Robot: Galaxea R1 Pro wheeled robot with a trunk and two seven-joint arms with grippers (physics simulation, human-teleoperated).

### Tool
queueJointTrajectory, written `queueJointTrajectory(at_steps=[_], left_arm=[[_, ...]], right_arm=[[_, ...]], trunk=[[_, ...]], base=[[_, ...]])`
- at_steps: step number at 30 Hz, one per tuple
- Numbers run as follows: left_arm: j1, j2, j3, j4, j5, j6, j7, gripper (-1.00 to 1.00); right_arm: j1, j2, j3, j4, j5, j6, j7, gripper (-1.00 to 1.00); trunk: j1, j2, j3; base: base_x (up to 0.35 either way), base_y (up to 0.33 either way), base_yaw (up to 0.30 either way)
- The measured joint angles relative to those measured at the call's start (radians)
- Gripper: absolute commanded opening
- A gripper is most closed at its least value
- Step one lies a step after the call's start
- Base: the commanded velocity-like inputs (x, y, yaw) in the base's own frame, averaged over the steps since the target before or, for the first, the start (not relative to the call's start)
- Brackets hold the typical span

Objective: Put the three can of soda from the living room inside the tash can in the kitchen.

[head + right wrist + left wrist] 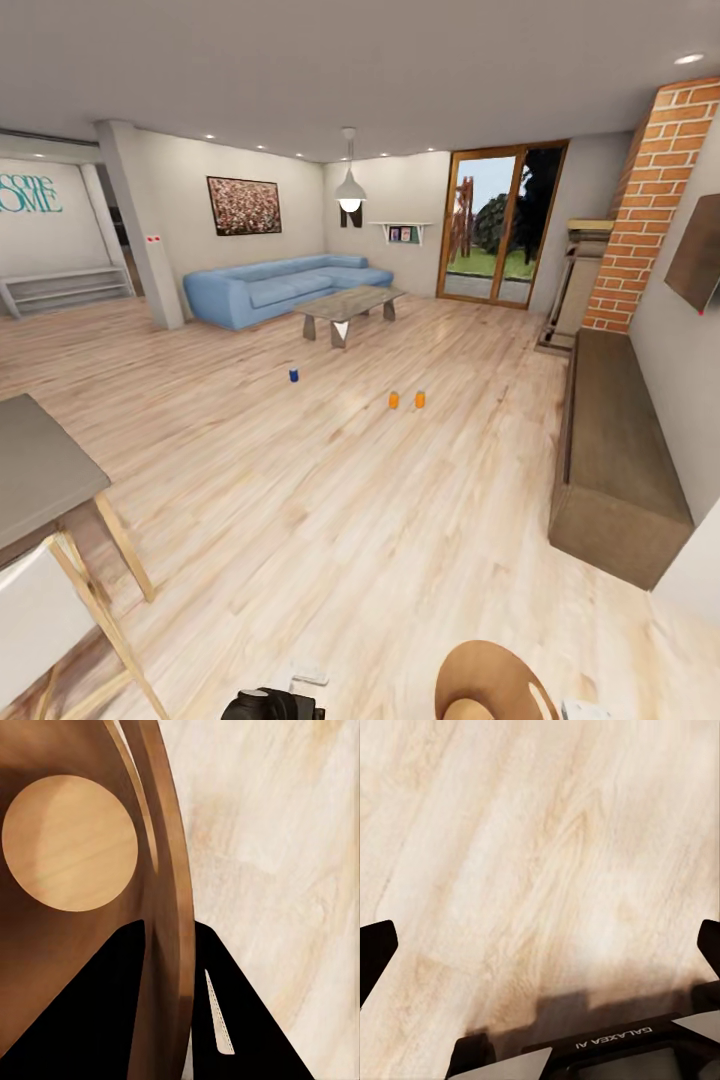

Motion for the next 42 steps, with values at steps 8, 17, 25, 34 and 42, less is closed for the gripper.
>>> queueJointTrajectory(at_steps=[8,17,25,34,42], left_arm=[[-0.009,0.009,-0.002,-0.013,-0.002,0.011,-0.006,1.0],[-0.009,0.009,-0.002,-0.012,-0.002,0.011,-0.006,1.0],[-0.009,0.009,-0.002,-0.012,-0.002,0.011,-0.006,1.0],[-0.003,0.005,-0.003,-0.013,-0.001,0.004,-0.006,1.0],[-0.002,0.0,-0.003,0.025,0.0,-0.011,-0.006,1.0]], right_arm=[[0.004,-0.008,0.005,-0.009,0.041,0.015,-0.001,-1.0],[0.004,-0.008,0.004,-0.009,0.059,0.015,-0.001,-1.0],[0.004,-0.008,0.004,-0.009,0.075,0.015,-0.001,-1.0],[-0.017,0.012,0.009,-0.027,0.084,0.033,0.0,-1.0],[-0.065,0.026,0.005,-0.224,0.043,0.405,-0.004,-1.0]], trunk=[[0.0,0.0,0.0],[0.0,0.0,0.0],[0.0,0.0,0.0],[0.0,0.0,0.0],[0.0,0.0,0.0]], base=[[0.109,-0.066,0.0],[0.0,0.0,0.0],[0.0,0.0,0.0],[0.114,0.0,0.0],[0.328,0.0,0.0]])
